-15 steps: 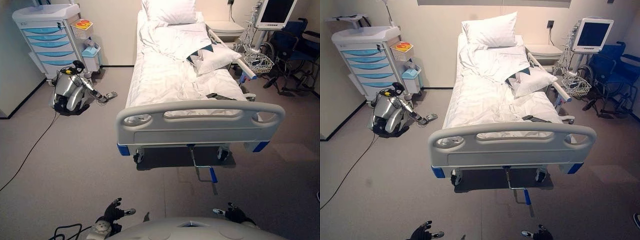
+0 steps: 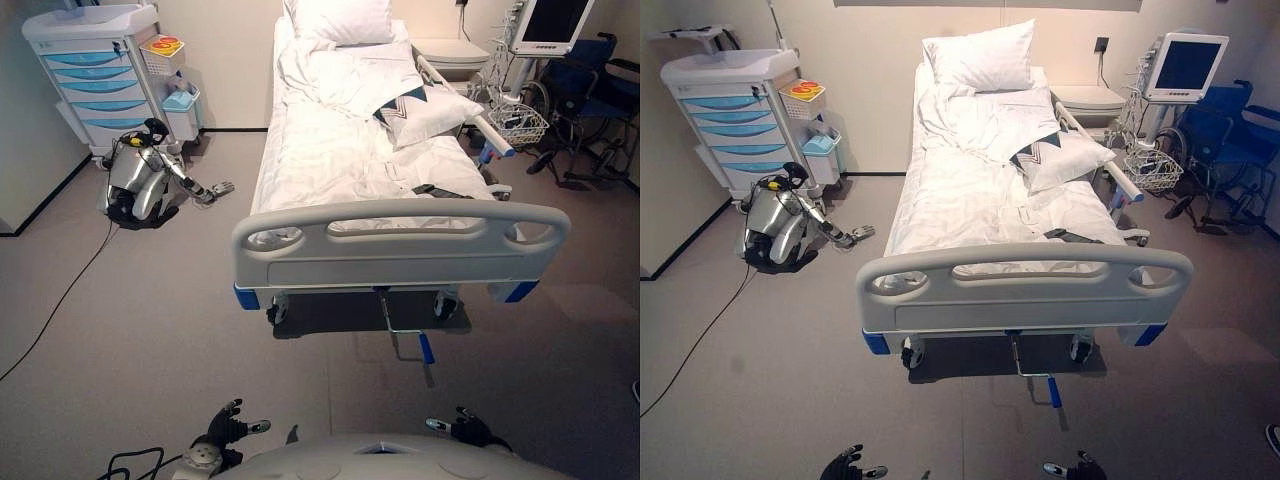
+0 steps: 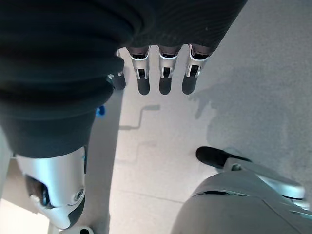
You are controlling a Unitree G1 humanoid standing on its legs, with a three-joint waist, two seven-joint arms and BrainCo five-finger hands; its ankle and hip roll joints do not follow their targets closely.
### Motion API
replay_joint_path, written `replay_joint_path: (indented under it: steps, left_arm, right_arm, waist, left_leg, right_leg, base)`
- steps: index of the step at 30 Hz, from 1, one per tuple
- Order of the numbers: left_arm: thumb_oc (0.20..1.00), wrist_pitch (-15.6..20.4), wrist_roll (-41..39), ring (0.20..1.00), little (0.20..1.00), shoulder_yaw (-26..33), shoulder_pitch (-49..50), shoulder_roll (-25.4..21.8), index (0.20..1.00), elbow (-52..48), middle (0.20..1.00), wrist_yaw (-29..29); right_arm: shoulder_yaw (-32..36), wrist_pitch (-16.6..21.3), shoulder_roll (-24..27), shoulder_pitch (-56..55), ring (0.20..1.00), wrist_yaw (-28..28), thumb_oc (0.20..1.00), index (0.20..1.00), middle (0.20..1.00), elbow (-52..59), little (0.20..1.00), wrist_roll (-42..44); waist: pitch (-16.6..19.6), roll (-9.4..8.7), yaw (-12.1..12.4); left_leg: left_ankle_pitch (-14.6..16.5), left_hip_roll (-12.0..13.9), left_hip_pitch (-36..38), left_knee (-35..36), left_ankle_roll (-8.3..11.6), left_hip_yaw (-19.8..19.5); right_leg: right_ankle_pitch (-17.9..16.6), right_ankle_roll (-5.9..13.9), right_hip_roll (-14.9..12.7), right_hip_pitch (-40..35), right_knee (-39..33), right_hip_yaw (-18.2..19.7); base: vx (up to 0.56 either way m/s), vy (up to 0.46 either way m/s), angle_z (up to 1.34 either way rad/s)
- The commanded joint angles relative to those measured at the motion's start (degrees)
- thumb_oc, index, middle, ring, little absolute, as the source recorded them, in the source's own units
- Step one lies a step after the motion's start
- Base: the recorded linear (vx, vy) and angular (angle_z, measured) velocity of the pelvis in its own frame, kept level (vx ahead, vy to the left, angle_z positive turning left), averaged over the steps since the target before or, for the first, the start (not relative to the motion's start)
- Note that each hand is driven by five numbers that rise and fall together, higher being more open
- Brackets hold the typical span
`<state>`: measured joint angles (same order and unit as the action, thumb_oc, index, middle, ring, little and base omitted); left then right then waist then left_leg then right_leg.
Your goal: Raise the hospital bed
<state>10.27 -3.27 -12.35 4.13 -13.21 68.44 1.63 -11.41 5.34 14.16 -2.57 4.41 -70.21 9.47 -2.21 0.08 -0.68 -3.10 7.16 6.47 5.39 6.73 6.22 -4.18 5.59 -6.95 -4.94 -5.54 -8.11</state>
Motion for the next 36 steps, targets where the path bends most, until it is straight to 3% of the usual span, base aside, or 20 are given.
replay_joint_path:
  steps: [1,9,13,15,20,22,28,31,36]
  left_arm:
    - [1.000,0.4,-0.7,1.000,1.000,0.4,-4.6,0.8,1.000,2.1,1.000,0.0]
    - [1.000,1.6,-1.8,1.000,1.000,-0.1,-5.3,0.1,1.000,-1.3,1.000,1.3]
    - [1.000,3.7,-7.7,1.000,1.000,-0.7,-6.8,-1.5,1.000,-12.6,1.000,3.3]
    - [1.000,5.5,-12.0,1.000,1.000,-1.2,-7.0,-3.6,1.000,-25.1,1.000,3.9]
    - [1.000,6.2,-13.7,1.000,1.000,-1.2,-10.2,-6.0,1.000,-34.6,1.000,5.7]
    - [1.000,7.2,-14.6,1.000,1.000,-1.1,-13.5,-7.4,1.000,-40.9,1.000,7.5]
    - [1.000,7.7,-13.6,1.000,1.000,-2.7,-18.0,-10.4,1.000,-54.0,1.000,8.6]
    - [1.000,8.3,-13.6,1.000,1.000,-2.0,-19.5,-12.2,1.000,-61.1,1.000,9.8]
    - [1.000,9.1,-12.3,1.000,1.000,-2.1,-21.3,-15.2,1.000,-69.2,1.000,11.3]
  right_arm:
    - [-0.6,1.2,-0.2,5.4,1.000,0.2,1.000,1.000,1.000,-1.2,1.000,0.1]
    - [0.7,2.6,0.6,7.2,1.000,1.2,1.000,1.000,1.000,1.8,1.000,3.5]
    - [1.4,4.7,1.4,10.3,1.000,2.6,1.000,1.000,1.000,7.6,1.000,8.8]
    - [1.3,5.6,2.8,12.0,1.000,2.9,1.000,1.000,1.000,13.4,1.000,11.3]
    - [0.4,6.3,4.4,16.0,1.000,4.0,1.000,1.000,1.000,20.5,1.000,13.3]
    - [-0.4,7.4,5.3,19.1,1.000,5.2,1.000,1.000,1.000,26.0,1.000,14.7]
    - [0.5,8.6,7.1,23.7,1.000,7.2,1.000,1.000,1.000,29.5,1.000,16.6]
    - [1.1,9.4,7.9,25.6,1.000,9.1,1.000,1.000,1.000,32.7,1.000,16.8]
    - [2.9,11.2,8.6,27.1,1.000,12.8,1.000,1.000,1.000,38.2,1.000,17.4]
  waist:
    - [-3.6,-1.11,-0.5]
    - [-5.7,-0.59,-1.1]
    - [-9.4,-0.23,-0.9]
    - [-12.7,0.07,-0.7]
    - [-16.7,0.19,-0.6]
    - [-20.0,0.15,-0.7]
    - [-25.6,0.37,-0.8]
    - [-27.6,0.37,-1.0]
    - [-27.6,-0.04,-1.3]
  left_leg:
    - [1.3,-1.0,1.7,-0.4,-1.79,-4.1]
    - [0.5,-1.1,-0.5,-0.4,-1.72,-4.4]
    - [-0.9,-1.2,-5.4,-1.6,-1.66,-4.8]
    - [-1.6,-1.5,-9.3,-3.2,-1.55,-5.2]
    - [-2.4,-1.3,-15.0,-4.9,-1.32,-5.2]
    - [-2.8,-1.2,-20.0,-7.1,-1.30,-5.3]
    - [-3.4,-0.8,-28.4,-10.6,-1.07,-5.8]
    - [-3.7,-0.9,-33.3,-12.1,-0.97,-5.9]
    - [-3.6,-1.1,-41.8,-14.1,-0.95,-5.9]
  right_leg:
    - [1.9,3.54,-0.7,-3.2,0.7,-1.5]
    - [1.8,3.46,-0.6,-0.5,1.4,-1.1]
    - [1.3,3.18,-0.8,5.2,4.1,-0.5]
    - [0.5,3.09,-1.1,8.9,5.3,-0.4]
    - [0.0,2.97,-1.0,15.2,7.6,0.3]
    - [0.0,3.00,-1.1,20.3,10.1,1.1]
    - [-0.3,2.81,-1.7,29.2,14.0,1.2]
    - [-0.5,2.83,-1.7,34.4,16.2,1.3]
    - [-0.8,2.93,-1.9,43.0,18.1,1.7]
  base:
    - [0.00,0.000,0.00]
    - [-0.03,0.002,0.00]
    - [-0.20,0.002,-0.11]
    - [-0.15,-0.013,-0.10]
    - [-0.14,-0.014,-0.07]
    - [-0.17,-0.024,-0.13]
    - [-0.11,-0.025,-0.05]
    - [-0.08,-0.011,0.02]
    - [-0.05,-0.016,0.04]
